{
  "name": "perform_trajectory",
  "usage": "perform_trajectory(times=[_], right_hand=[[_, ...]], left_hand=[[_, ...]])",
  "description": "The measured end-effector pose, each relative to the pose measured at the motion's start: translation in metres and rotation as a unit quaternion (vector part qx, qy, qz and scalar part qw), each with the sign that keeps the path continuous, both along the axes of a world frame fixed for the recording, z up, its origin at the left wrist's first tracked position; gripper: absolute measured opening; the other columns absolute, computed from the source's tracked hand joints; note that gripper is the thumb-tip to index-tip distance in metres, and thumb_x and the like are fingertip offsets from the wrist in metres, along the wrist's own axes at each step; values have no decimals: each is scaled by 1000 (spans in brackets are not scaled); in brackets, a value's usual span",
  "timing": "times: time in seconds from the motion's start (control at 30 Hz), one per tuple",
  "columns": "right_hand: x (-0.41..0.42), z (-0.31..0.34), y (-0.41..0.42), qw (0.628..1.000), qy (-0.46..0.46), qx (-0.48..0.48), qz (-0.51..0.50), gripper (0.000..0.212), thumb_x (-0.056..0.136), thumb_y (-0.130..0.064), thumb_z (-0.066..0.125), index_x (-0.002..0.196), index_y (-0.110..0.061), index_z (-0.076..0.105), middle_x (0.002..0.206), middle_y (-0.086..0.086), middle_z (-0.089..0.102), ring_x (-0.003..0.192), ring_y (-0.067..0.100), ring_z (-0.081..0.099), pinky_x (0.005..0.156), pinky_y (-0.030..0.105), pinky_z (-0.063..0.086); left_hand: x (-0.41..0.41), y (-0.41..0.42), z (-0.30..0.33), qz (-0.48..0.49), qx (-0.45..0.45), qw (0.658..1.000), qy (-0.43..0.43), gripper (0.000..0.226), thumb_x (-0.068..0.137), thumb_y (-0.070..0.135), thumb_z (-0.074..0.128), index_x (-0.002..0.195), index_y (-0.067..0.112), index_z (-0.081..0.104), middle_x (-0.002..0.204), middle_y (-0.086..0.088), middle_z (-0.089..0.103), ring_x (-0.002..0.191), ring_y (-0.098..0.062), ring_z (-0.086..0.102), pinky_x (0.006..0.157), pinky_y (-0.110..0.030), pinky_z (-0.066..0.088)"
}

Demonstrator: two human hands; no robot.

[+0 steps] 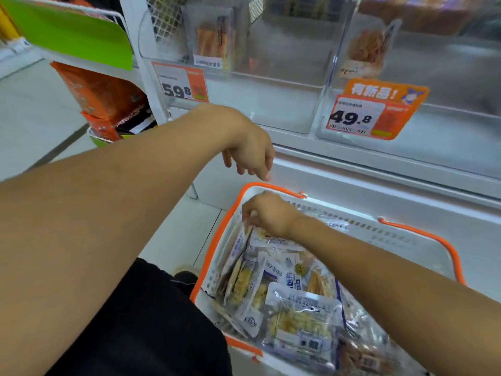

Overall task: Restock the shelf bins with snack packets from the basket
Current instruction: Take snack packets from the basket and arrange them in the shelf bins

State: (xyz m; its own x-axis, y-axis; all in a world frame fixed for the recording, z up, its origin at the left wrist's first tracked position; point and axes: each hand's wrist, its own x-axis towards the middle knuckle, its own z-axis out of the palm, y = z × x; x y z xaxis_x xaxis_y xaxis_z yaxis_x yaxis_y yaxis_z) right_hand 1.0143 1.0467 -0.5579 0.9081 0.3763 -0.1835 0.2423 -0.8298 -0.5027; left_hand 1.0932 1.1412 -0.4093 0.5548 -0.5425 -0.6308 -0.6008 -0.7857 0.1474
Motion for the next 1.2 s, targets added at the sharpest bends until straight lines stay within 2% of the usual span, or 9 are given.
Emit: perform_trajectory(times=[0.17, 0.27, 0.37, 0.5, 0.7, 0.8, 0.87, 1.03, 1.2], right_hand=[[10, 103, -58, 970, -52, 207, -114, 13, 98, -11, 60, 87, -7, 55, 58, 3, 61, 41, 18, 57, 43, 23, 39], [11, 161, -87, 944, -92, 279, -151, 13, 96, -11, 63, 89, -1, 57, 45, -1, 52, 36, 13, 42, 41, 20, 33], [10, 210, -113, 931, -121, 305, -157, 21, 83, -29, 76, 85, -10, 68, 65, 19, 67, 58, 20, 54, 61, 32, 45], [-13, 256, -152, 957, -93, 244, -129, 38, 77, -35, 77, 96, -2, 72, 93, 25, 73, 82, 21, 64, 80, 43, 52], [-103, 299, -249, 943, -230, 124, -206, 12, 85, -29, 67, 87, -18, 71, 78, 9, 69, 73, 11, 62, 66, 41, 58], [-167, 308, -324, 871, -356, 123, -317, 8, 85, -26, 70, 89, -19, 71, 74, -13, 70, 65, 1, 64, 66, 33, 62], [-199, 307, -364, 841, -404, 37, -358, 8, 87, -17, 72, 93, -11, 74, 73, -15, 69, 63, 2, 62, 66, 13, 55], [-200, 280, -423, 863, -309, -160, -366, 6, 83, -13, 79, 86, -8, 79, 76, 7, 72, 72, 16, 60, 64, 20, 33], [-145, 235, -440, 889, -216, -120, -385, 12, 81, -20, 82, 88, -11, 79, 73, -6, 64, 63, 5, 57, 71, 30, 50]], left_hand=[[12, 18, 16, 79, -89, 992, 41, 55, 80, 66, 61, 116, 25, 58, 108, 5, 61, 97, -16, 63, 83, -34, 55], [15, 28, 29, 94, -249, 961, 80, 29, 78, 34, 81, 99, 20, 67, 95, 1, 73, 84, -17, 70, 73, -30, 58], [7, 21, 46, 126, -399, 899, 129, 23, 80, 7, 78, 100, 12, 68, 92, -11, 76, 80, -20, 73, 65, -28, 59], [-21, -16, 65, 141, -522, 828, 150, 20, 79, 4, 77, 97, 9, 71, 86, -9, 76, 77, -21, 74, 61, -27, 58], [-76, -104, 66, 144, -589, 779, 161, 36, 81, 6, 76, 113, 17, 63, 98, -1, 73, 71, -7, 68, 59, -21, 56], [-86, -140, 62, 135, -571, 797, 142, 26, 83, 18, 76, 107, 20, 64, 96, -1, 71, 76, -12, 68, 63, -30, 58], [-91, -163, 60, 118, -559, 810, 129, 20, 86, 19, 74, 103, 22, 65, 92, 0, 71, 79, -16, 71, 57, -26, 54], [-106, -226, 68, 85, -551, 824, 104, 13, 89, 18, 71, 101, 20, 66, 91, -2, 71, 80, -18, 72, 61, -30, 58], [-115, -264, 70, 75, -555, 822, 106, 15, 90, 15, 69, 104, 16, 66, 89, -4, 70, 80, -18, 72, 62, -28, 56]])
